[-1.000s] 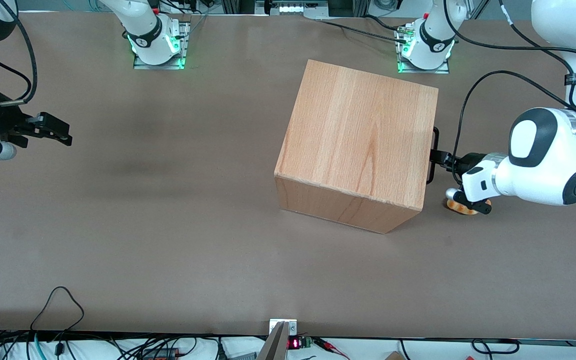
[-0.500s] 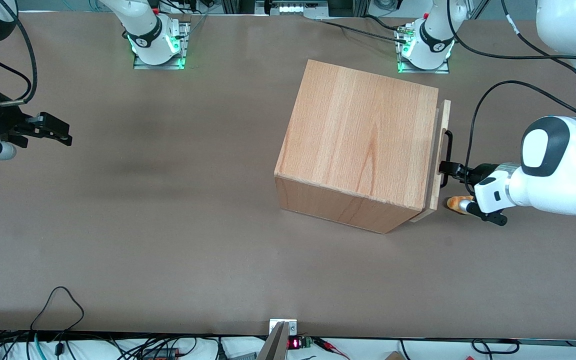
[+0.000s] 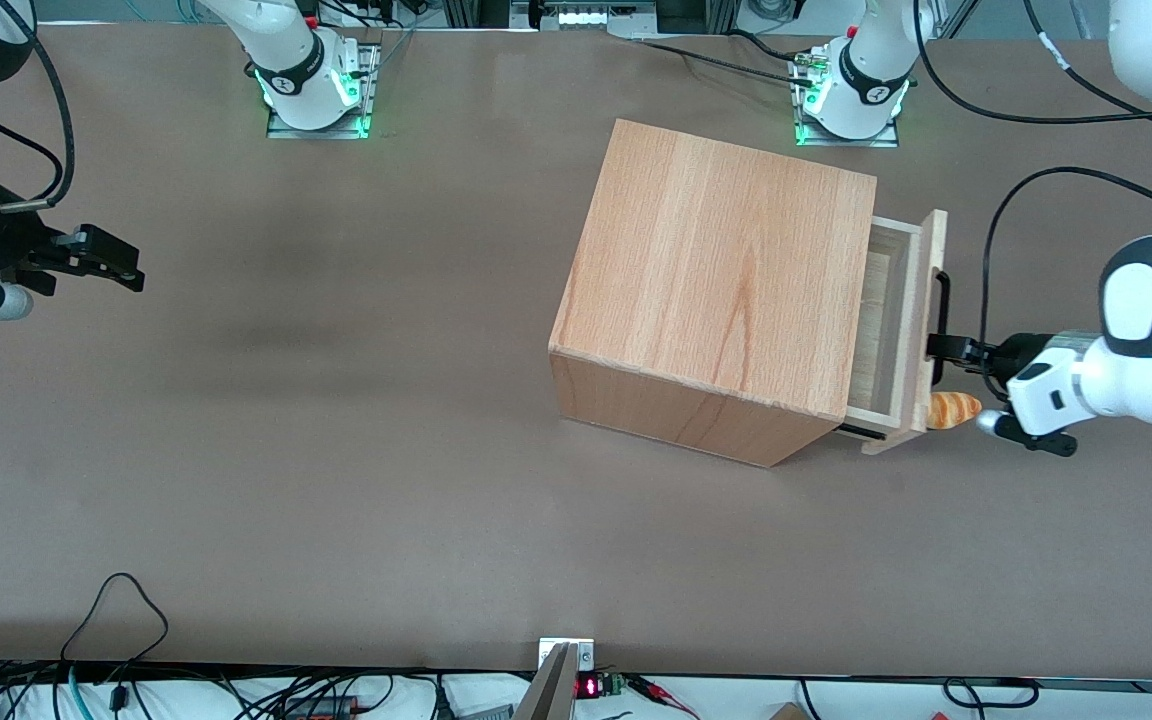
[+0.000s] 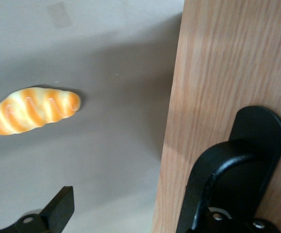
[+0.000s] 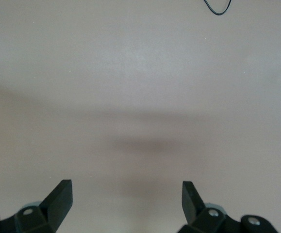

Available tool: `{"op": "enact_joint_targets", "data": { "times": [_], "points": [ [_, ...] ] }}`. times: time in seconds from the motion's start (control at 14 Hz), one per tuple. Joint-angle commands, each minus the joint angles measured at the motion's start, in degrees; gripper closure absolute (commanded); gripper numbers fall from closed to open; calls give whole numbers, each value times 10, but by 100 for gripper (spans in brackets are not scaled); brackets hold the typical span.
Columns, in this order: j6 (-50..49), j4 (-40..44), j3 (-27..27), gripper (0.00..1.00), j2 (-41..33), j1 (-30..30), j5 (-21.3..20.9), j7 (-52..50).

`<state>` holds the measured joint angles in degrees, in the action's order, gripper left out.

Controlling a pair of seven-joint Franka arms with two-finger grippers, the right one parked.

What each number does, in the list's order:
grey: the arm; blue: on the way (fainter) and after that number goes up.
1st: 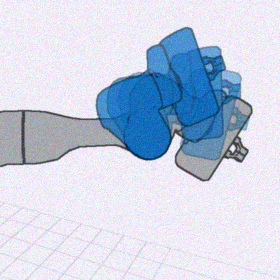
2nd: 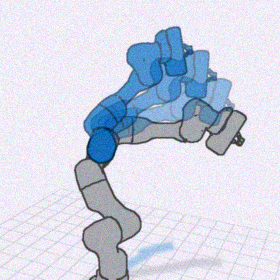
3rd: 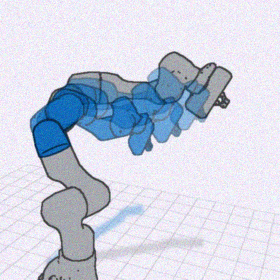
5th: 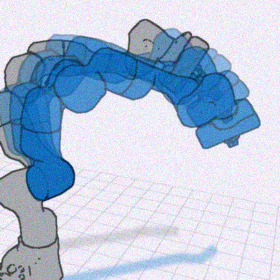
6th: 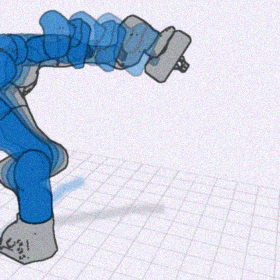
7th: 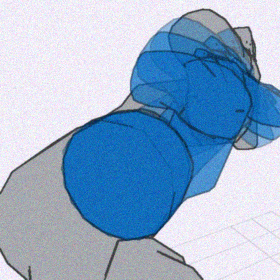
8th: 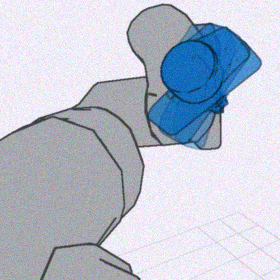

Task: Open top drawer with left arm
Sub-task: 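Pull the handle outward with the left gripper, sliding the drawer open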

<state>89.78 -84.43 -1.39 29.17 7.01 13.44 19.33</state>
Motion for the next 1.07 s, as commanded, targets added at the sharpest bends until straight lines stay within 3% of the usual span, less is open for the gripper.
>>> {"op": "enact_joint_targets", "data": {
  "times": [0.0,1.0],
  "points": [
    [0,22,-2,0,17,25,-15,5],
    [10,63,4,0,19,96,-47,5]
  ]
}}
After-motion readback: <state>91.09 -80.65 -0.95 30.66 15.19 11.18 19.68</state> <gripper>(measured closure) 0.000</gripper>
